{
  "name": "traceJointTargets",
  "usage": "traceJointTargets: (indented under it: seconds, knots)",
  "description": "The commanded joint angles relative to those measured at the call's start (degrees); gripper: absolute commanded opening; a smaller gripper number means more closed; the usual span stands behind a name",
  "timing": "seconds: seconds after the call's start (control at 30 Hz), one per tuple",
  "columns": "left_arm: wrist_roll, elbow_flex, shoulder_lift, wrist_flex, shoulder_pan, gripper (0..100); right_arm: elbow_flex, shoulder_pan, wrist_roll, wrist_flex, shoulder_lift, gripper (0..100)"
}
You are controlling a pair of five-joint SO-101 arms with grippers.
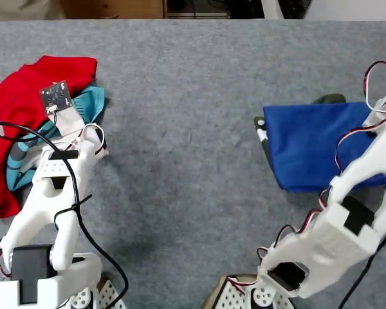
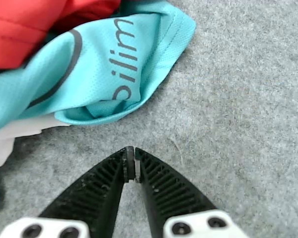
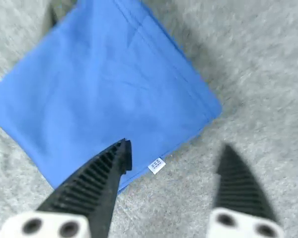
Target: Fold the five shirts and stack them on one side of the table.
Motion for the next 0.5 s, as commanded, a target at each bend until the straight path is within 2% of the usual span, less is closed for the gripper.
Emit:
traceJointTargets:
  seconds: [0.0,0.07,0.17,0.33,0.47]
  knots:
    - [-0.4,-6.4,-0.8,6.4,-2.7,2,-1.4,-1.2,0.4,1.1,-6.8,5.6]
    - [-0.4,-11.2,-0.8,13.4,-4.6,2,1.3,-2.9,0.4,1.1,-8.4,0.9]
    - [-0.4,-18.8,-0.8,21.7,-8.0,2,7.6,-6.4,0.1,1.1,-11.4,0.9]
    - [-3.0,-32.4,-0.3,33.9,-15.9,3,20.5,-16.4,0.1,1.1,-18.1,0.9]
    - [-7.0,-38.5,-0.1,38.1,-22.2,13,29.1,-23.3,0.1,0.7,-23.0,0.9]
